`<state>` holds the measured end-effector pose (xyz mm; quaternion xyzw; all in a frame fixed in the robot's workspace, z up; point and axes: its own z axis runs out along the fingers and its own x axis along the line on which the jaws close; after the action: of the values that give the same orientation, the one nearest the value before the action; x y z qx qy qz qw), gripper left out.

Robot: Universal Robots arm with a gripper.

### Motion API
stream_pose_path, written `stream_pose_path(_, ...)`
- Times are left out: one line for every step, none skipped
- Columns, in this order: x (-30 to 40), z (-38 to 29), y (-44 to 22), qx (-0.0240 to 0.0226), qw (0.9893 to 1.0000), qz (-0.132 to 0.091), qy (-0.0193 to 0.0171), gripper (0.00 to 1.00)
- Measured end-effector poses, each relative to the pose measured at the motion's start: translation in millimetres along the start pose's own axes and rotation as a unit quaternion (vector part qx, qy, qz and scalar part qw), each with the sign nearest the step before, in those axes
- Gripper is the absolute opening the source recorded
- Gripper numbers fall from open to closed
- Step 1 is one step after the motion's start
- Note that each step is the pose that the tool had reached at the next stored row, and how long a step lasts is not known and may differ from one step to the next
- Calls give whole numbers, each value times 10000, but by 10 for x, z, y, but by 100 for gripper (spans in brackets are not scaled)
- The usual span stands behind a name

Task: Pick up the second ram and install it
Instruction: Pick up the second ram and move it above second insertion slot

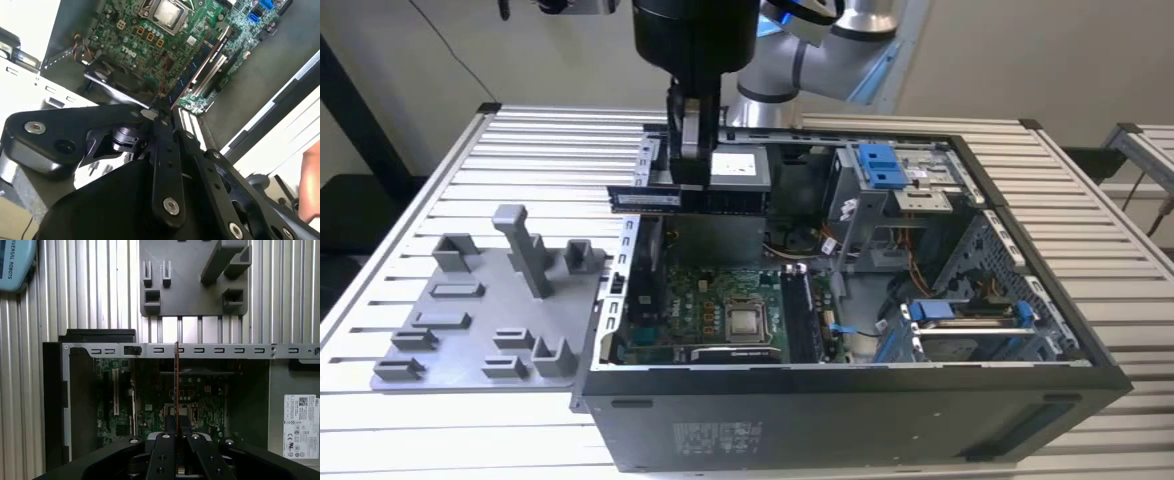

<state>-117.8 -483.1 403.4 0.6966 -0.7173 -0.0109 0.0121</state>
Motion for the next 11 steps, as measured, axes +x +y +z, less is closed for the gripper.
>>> stream_pose_path(-1, -1, -19, 0, 10000, 0, 0, 14)
stream_pose_path(-1, -1, -37, 0, 10000, 0, 0, 14)
stream_pose_path(-1, -2, -51, 0, 10000, 0, 0, 14)
stream_pose_path(-2, -3, -67, 0, 10000, 0, 0, 14)
stream_pose_path(-2, -3, -83, 0, 10000, 0, 0, 14)
stream_pose_path(-3, -3, -97, 0, 10000, 0, 0, 14)
stream_pose_path(-3, -3, -111, 0, 10000, 0, 0, 14)
stream_pose_path(-4, -4, -128, 0, 10000, 0, 0, 14)
stream_pose_path(-4, -5, -145, 0, 10000, 0, 0, 14)
stream_pose_path(-5, -5, -159, 0, 10000, 0, 0, 14)
stream_pose_path(-5, -6, -174, 0, 10000, 0, 0, 14)
